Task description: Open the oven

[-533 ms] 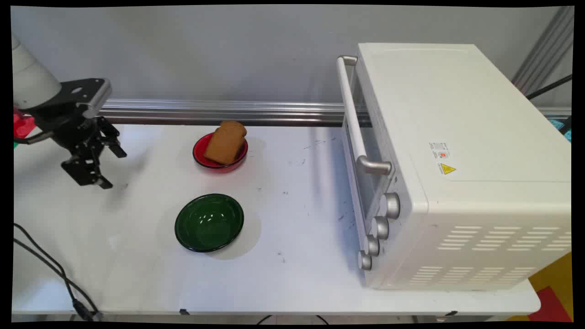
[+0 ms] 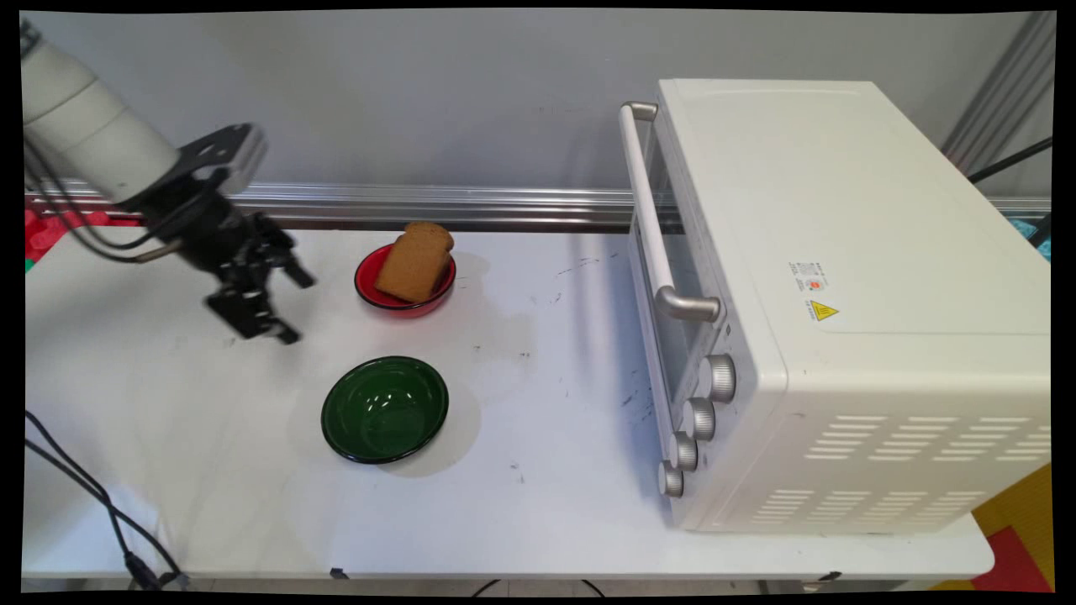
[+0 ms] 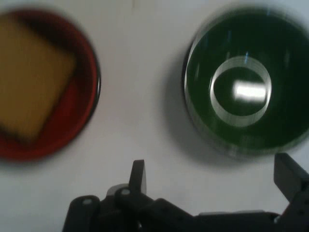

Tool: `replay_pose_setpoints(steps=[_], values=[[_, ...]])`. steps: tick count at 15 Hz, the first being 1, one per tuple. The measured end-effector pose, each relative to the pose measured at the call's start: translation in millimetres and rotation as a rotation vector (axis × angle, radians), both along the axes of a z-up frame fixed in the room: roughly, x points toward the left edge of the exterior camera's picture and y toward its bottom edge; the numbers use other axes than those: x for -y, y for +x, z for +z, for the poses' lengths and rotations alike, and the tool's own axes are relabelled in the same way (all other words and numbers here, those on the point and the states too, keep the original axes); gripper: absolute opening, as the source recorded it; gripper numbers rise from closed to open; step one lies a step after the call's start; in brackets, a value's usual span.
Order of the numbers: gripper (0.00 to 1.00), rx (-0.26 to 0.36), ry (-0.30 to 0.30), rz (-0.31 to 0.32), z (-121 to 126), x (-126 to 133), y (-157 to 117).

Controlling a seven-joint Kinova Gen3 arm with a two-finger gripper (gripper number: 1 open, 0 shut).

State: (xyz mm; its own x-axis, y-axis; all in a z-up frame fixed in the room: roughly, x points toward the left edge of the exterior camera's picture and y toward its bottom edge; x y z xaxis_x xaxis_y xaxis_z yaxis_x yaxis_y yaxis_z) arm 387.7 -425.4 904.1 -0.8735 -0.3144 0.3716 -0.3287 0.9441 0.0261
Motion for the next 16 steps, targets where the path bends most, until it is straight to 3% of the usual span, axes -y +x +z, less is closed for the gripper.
replay_pose_setpoints(steps=[3,6,11,16], values=[[1.0,-0.091,-0.005,0.025,12,9,-39],[1.0,-0.182,-0.024,0.035,36,24,-98],[1.0,-0.256,-0.067,0.016,72,46,-177],[1.0,-0.303,-0.101,-0.014,97,69,-224]])
